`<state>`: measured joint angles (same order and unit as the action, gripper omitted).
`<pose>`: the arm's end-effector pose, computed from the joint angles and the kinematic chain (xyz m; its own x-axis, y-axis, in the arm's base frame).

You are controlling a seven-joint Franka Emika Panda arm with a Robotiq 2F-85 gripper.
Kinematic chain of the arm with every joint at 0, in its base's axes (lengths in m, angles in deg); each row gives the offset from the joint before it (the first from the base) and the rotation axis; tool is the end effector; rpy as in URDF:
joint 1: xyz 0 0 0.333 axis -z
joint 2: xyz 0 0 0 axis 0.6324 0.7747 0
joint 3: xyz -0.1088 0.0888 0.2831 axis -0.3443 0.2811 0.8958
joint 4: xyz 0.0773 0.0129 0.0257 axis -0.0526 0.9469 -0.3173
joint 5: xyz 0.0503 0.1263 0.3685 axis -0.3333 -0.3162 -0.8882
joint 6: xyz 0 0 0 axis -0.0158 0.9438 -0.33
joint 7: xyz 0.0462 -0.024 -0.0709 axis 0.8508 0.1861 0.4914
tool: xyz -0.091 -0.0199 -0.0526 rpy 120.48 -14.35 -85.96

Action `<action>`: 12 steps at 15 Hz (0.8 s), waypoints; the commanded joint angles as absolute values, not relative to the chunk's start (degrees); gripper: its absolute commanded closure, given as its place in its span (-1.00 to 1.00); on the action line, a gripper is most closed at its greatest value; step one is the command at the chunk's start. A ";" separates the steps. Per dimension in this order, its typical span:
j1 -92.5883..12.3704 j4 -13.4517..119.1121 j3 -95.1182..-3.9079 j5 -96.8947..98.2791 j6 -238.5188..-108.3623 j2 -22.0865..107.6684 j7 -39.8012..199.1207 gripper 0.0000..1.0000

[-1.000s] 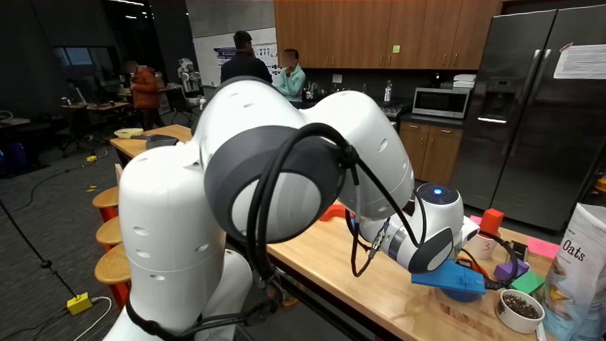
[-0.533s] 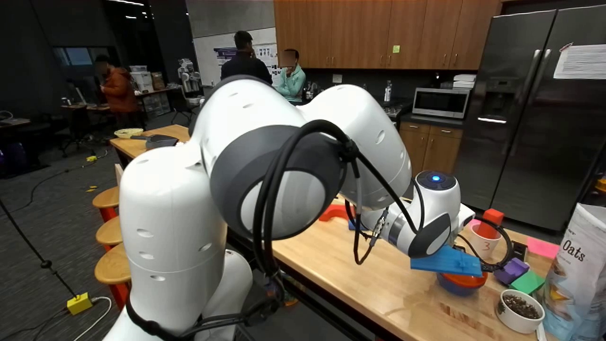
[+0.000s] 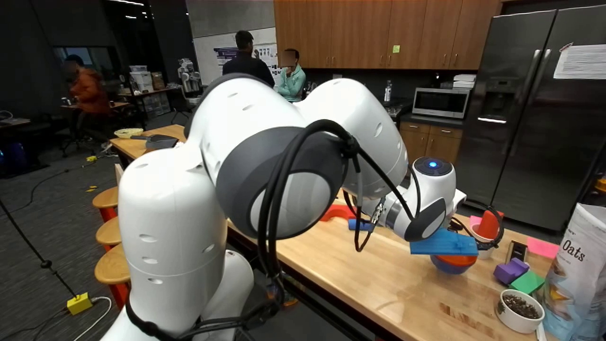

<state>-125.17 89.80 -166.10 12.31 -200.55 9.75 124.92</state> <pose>0.4686 -0.3231 0.3414 0.8847 0.2785 0.3738 0.2068 -0.9532 0.2206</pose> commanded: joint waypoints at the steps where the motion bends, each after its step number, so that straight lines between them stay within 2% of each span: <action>1: -121.94 88.50 -160.67 11.31 -200.12 8.87 131.75 0.96; 5: -118.01 89.06 -154.39 11.29 -200.73 9.03 136.94 0.96; 6: -113.22 89.20 -149.21 17.00 -200.10 7.26 133.88 0.96; 7: -114.96 89.52 -150.43 12.80 -200.80 9.42 137.99 0.96; 12: -107.55 89.89 -140.54 14.04 -199.60 8.61 142.43 0.96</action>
<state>-111.90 89.63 -145.75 13.77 -200.45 9.13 139.00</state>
